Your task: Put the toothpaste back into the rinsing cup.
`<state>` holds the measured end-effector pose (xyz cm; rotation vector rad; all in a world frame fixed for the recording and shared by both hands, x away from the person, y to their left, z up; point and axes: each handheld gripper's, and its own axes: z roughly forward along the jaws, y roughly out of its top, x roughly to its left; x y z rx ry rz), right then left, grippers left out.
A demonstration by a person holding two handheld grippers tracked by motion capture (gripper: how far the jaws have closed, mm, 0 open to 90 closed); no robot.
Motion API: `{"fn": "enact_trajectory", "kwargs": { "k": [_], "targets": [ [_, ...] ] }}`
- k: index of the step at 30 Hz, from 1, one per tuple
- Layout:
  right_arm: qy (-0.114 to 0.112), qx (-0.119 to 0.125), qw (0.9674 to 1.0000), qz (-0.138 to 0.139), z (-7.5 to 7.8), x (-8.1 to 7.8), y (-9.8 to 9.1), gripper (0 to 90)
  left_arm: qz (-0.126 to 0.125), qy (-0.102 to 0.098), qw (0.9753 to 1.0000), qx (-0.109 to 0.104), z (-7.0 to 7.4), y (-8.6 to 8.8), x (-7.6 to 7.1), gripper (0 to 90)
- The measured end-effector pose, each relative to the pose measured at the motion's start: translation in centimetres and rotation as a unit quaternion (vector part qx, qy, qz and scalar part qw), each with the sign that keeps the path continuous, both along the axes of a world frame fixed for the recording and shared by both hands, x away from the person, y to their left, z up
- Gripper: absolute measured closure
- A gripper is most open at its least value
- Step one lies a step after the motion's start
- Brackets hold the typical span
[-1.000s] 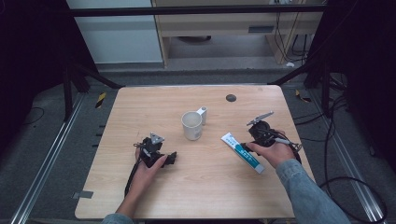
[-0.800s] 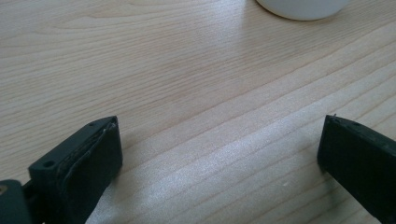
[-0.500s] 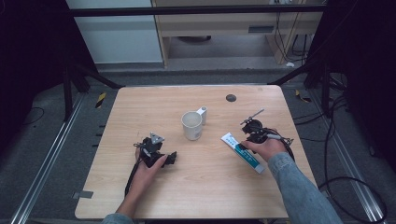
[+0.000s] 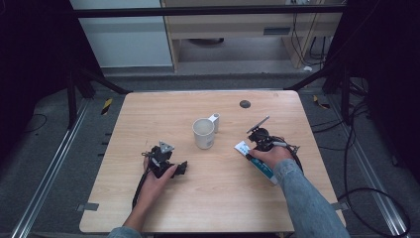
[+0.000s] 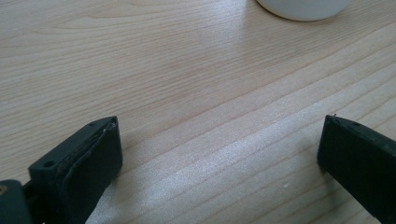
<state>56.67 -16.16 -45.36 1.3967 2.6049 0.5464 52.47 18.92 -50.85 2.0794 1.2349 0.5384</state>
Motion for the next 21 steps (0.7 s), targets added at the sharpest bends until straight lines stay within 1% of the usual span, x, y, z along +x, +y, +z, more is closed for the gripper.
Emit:
{"fn": "enact_trajectory", "kwargs": {
  "k": [4,6,7,12,13,21],
  "targets": [
    [0.002,-0.002,1.0000,0.002,-0.4,0.3,0.1,46.6,-0.001,-0.001,1.0000,-0.001,0.0,0.0,0.0,0.0],
    [0.005,-0.004,1.0000,-0.003,-0.5,0.5,0.2,46.7,0.000,-0.001,1.0000,0.000,0.0,0.0,0.0,0.0],
    [0.007,-0.007,1.0000,0.000,-0.6,0.6,0.2,46.8,-0.001,-0.001,1.0000,-0.001,0.0,0.0,0.0,0.0],
    [0.008,-0.013,0.9999,0.001,-0.9,0.6,0.6,47.6,-0.001,-0.001,1.0000,-0.001,0.0,0.0,0.0,0.0],
    [0.009,-0.010,0.9999,0.001,-1.0,0.6,0.7,48.0,-0.001,-0.001,1.0000,-0.001,0.0,0.0,0.0,0.0],
    [0.011,-0.017,0.9998,0.002,-1.3,1.0,0.8,53.4,-0.001,-0.002,1.0000,-0.001,0.0,0.0,0.0,0.0]
  ]
}}
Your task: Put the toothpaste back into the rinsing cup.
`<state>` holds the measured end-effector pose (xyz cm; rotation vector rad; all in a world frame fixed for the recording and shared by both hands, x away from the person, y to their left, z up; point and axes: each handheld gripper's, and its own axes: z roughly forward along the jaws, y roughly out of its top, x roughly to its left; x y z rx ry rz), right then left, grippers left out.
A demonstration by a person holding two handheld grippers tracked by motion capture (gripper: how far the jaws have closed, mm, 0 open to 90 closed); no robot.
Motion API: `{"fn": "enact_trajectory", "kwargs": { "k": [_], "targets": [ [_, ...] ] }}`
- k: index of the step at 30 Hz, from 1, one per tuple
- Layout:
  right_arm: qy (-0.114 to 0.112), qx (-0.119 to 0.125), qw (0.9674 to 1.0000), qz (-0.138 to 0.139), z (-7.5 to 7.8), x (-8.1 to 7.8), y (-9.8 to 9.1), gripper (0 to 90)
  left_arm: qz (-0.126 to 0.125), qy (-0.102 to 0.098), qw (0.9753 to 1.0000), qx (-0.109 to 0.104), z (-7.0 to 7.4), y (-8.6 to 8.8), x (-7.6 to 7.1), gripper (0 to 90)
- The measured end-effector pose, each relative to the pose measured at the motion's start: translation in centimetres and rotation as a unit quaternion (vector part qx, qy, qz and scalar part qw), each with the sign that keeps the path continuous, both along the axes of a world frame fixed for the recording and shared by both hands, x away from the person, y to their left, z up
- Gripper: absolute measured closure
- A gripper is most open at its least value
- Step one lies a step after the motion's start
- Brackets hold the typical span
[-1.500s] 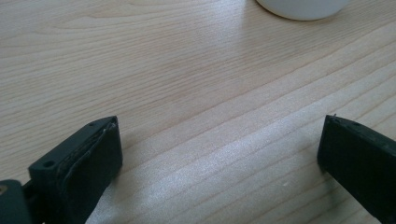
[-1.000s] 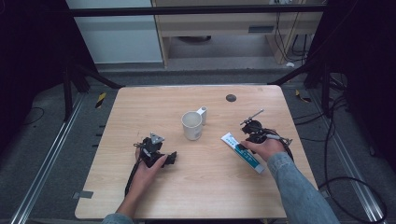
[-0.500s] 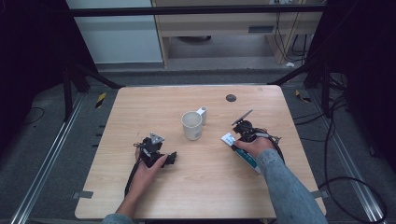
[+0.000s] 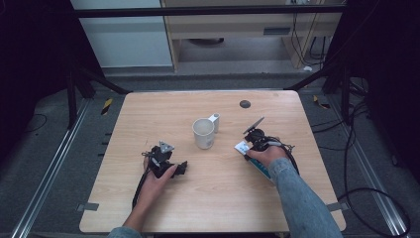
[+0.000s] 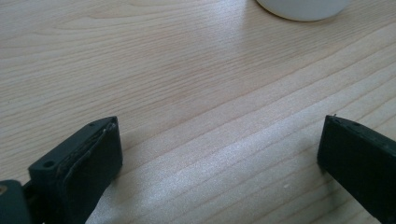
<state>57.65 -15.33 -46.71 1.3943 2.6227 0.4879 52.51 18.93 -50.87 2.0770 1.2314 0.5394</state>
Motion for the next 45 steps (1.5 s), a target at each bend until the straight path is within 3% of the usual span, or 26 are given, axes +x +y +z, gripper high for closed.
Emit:
{"fn": "enact_trajectory", "kwargs": {
  "k": [17,34,38,45],
  "targets": [
    [-0.004,-0.017,0.9998,0.000,-0.2,-0.1,0.3,56.6,0.000,0.000,1.0000,0.000,0.0,0.0,0.0,0.0],
    [-0.024,-0.041,0.9989,0.004,0.2,-0.6,0.8,71.1,-0.001,0.001,1.0000,-0.001,0.0,0.0,0.1,0.0],
    [-0.035,-0.034,0.9988,0.002,0.4,-0.6,1.0,77.3,-0.001,0.001,1.0000,-0.001,0.0,0.0,0.1,0.0],
    [-0.036,-0.020,0.9991,-0.003,0.7,-0.5,0.8,78.8,-0.001,0.001,1.0000,-0.001,0.0,0.0,0.1,0.0]
  ]
}}
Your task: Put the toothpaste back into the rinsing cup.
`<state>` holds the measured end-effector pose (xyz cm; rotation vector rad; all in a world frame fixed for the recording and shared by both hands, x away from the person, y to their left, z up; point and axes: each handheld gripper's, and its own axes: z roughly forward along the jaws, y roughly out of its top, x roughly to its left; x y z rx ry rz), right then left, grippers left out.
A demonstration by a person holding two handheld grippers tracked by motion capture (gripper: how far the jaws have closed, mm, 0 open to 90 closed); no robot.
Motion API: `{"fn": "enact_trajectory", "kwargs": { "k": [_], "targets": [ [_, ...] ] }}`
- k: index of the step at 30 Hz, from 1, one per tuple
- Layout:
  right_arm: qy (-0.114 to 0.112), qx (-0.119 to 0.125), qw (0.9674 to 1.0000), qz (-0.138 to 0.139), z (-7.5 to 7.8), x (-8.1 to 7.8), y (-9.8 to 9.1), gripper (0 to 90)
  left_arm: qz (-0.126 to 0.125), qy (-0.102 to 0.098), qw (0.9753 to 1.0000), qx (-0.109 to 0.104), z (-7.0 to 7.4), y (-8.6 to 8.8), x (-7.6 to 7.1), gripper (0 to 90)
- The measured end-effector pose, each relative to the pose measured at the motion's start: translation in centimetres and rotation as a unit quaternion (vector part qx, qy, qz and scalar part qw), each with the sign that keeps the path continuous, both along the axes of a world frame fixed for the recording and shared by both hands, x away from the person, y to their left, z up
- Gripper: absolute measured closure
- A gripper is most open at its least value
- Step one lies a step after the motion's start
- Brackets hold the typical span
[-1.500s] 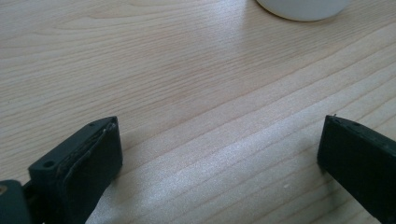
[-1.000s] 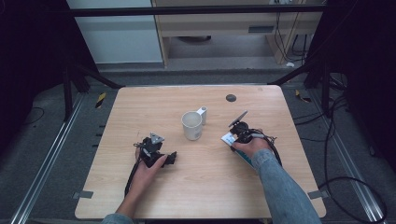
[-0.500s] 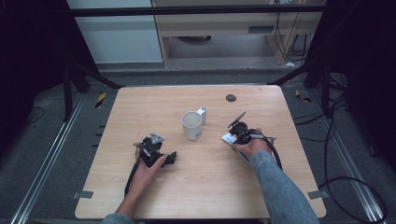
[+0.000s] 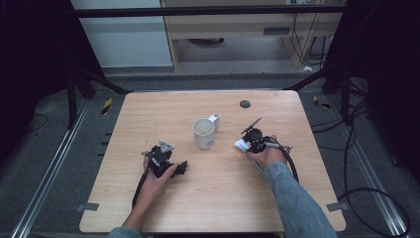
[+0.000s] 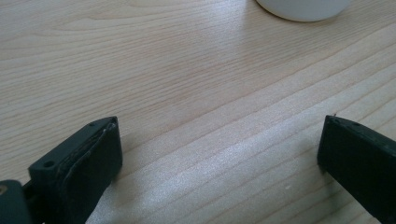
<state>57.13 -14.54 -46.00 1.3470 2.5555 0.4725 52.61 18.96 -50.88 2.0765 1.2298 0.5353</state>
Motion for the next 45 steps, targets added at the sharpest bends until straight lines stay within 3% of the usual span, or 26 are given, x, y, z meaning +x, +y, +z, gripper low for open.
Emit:
{"fn": "enact_trajectory", "kwargs": {
  "k": [10,14,20,25,28,30,33,34,35,37,41,42,43,45],
  "targets": [
    [-0.037,0.065,0.9972,-0.010,3.9,-0.3,-0.9,79.0,-0.001,0.000,1.0000,0.000,0.0,0.0,0.0,0.0],
    [-0.054,0.074,0.9957,-0.013,5.1,-0.2,-0.9,79.1,0.000,0.000,1.0000,0.000,0.0,0.0,0.0,0.0],
    [-0.082,0.100,0.9914,-0.025,6.1,-0.1,-0.7,79.1,-0.001,0.000,1.0000,0.000,0.0,0.0,0.0,0.0],
    [-0.095,0.102,0.9898,-0.030,6.1,-0.2,-0.1,79.1,-0.001,0.000,1.0000,0.000,0.0,0.0,0.0,0.0],
    [-0.120,0.113,0.9857,-0.036,6.5,-0.2,0.5,79.1,0.000,0.000,1.0000,0.001,0.0,0.0,0.1,0.0],
    [-0.124,0.116,0.9848,-0.038,6.6,-0.3,0.6,79.1,0.001,0.000,1.0000,0.001,0.0,0.0,0.1,0.0],
    [-0.150,0.124,0.9794,-0.051,7.0,-0.4,0.9,79.1,0.001,0.000,1.0000,0.001,0.0,0.0,0.1,0.0],
    [-0.150,0.124,0.9794,-0.051,7.0,-0.4,0.9,79.1,0.001,0.000,1.0000,0.001,0.0,0.0,0.1,0.0],
    [-0.161,0.134,0.9761,-0.058,7.2,-0.5,1.1,79.1,0.001,0.000,1.0000,0.001,0.0,0.0,0.1,0.0],
    [-0.167,0.136,0.9747,-0.061,7.4,-0.5,1.2,79.1,0.001,0.000,1.0000,0.001,0.0,0.0,0.1,0.0],
    [-0.195,0.152,0.9657,-0.079,8.3,-0.9,1.6,79.1,0.002,0.000,1.0000,0.001,0.0,0.0,0.1,0.0],
    [-0.195,0.152,0.9657,-0.079,8.3,-0.9,1.6,79.1,0.002,0.000,1.0000,0.001,0.0,0.0,0.1,0.0],
    [-0.207,0.153,0.9629,-0.083,8.6,-0.9,1.8,79.1,0.002,0.000,1.0000,0.001,0.0,0.0,0.1,0.0],
    [-0.209,0.155,0.9617,-0.086,8.7,-0.9,1.8,79.0,0.001,0.000,1.0000,0.001,0.0,0.0,0.1,0.0]
  ]
}}
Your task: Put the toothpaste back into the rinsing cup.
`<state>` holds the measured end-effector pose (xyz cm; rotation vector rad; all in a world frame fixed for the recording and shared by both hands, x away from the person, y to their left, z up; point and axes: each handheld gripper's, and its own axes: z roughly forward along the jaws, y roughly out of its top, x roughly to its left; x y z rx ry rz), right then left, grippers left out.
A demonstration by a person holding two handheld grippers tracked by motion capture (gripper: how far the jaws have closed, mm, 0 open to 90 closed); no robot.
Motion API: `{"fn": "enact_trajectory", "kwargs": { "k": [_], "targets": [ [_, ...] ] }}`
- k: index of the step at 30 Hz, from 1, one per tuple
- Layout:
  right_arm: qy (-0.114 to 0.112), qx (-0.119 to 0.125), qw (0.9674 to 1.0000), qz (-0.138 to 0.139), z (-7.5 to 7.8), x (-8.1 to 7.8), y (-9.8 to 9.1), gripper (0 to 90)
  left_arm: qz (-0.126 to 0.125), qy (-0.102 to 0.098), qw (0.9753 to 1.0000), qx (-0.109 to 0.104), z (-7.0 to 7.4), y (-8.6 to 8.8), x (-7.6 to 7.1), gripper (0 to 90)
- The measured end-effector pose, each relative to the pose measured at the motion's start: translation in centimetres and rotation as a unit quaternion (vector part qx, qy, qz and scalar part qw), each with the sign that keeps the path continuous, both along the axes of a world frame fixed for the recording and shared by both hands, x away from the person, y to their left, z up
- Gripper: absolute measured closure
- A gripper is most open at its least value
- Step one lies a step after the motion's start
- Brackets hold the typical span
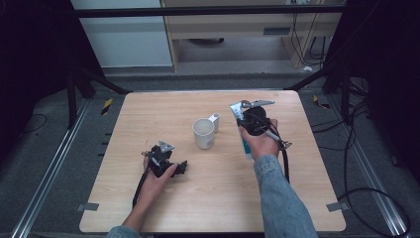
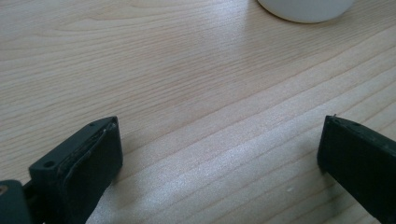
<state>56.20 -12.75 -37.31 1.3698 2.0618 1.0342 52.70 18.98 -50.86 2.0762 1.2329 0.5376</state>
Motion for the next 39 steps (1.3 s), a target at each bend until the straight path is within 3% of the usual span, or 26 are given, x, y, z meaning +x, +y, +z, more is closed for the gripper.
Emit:
{"fn": "enact_trajectory", "kwargs": {
  "k": [4,7,16,20,32,39],
  "targets": [
    [-0.025,0.007,0.9996,-0.012,0.6,0.2,0.1,79.0,0.000,0.000,1.0000,0.000,0.0,0.0,0.0,0.0],
    [-0.053,0.025,0.9979,-0.027,1.4,0.2,0.2,79.1,0.003,0.000,1.0000,-0.002,0.0,0.0,0.0,0.0],
    [-0.088,0.022,0.9954,-0.032,2.4,-0.3,1.5,79.1,0.001,-0.001,1.0000,0.000,0.0,0.0,0.1,0.0],
    [-0.106,0.039,0.9931,-0.032,2.5,-0.6,2.5,79.1,0.001,-0.001,1.0000,0.000,0.0,0.0,0.1,0.0],
    [-0.119,0.047,0.9915,-0.023,2.6,-0.5,3.2,79.3,0.003,-0.001,1.0000,0.000,0.0,0.1,0.3,0.0],
    [-0.136,0.061,0.9884,-0.030,3.4,-1.1,3.2,79.3,0.001,-0.001,1.0000,0.000,0.0,0.1,0.3,0.0]
  ]
}}
